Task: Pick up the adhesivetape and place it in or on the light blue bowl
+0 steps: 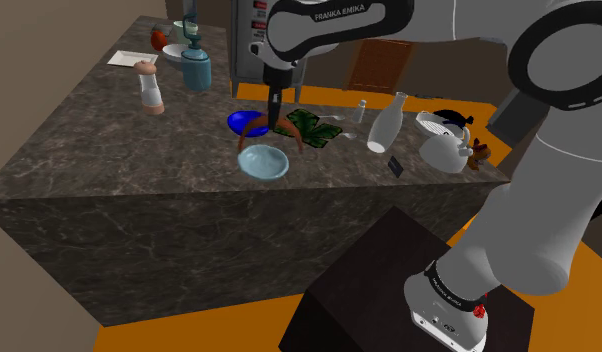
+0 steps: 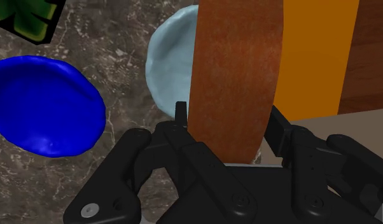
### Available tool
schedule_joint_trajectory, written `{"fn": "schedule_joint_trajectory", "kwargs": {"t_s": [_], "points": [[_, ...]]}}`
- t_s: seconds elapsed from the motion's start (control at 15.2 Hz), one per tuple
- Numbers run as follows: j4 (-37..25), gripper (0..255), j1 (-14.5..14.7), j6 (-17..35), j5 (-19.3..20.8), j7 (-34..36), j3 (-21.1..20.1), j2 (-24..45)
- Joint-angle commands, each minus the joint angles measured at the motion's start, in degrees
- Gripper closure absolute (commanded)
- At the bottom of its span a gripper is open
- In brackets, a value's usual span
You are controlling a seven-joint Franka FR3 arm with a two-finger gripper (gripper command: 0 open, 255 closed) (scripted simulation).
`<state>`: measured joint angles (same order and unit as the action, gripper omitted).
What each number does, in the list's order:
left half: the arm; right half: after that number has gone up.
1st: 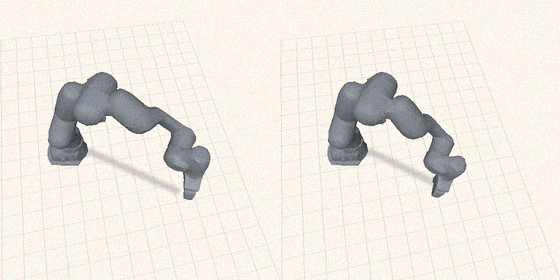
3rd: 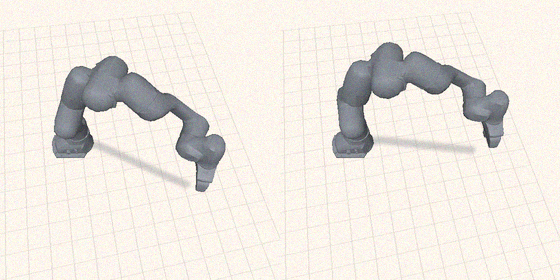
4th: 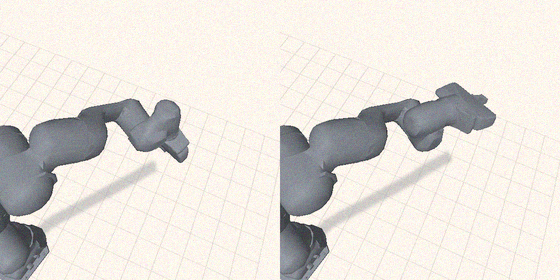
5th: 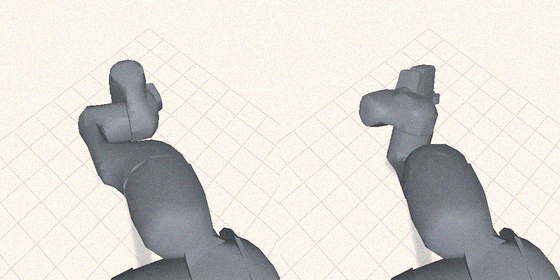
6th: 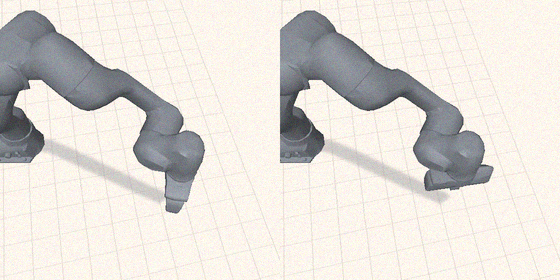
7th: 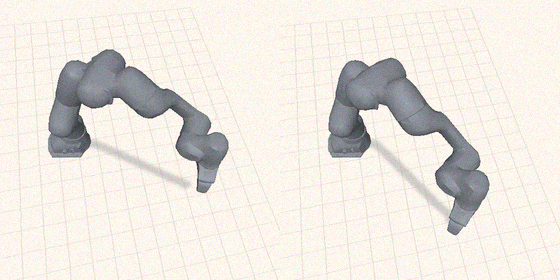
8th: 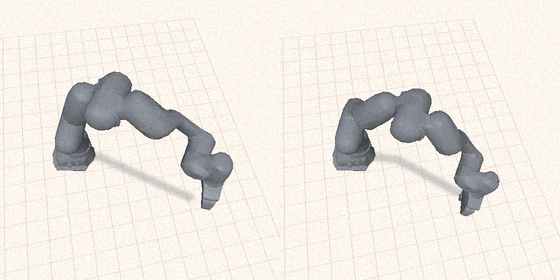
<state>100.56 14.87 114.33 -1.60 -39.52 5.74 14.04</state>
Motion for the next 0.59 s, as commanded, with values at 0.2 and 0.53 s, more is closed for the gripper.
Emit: {"fn": "schedule_joint_trajectory", "kwargs": {"t_s": [0.2, 0.53], "points": [[2.2, 255, 0.0, 3.5, -0.2, -0.1, -0.1, 1.3], [4.1, 255, -0.1, 6.8, -0.4, -0.2, -0.1, 2.7]]}}
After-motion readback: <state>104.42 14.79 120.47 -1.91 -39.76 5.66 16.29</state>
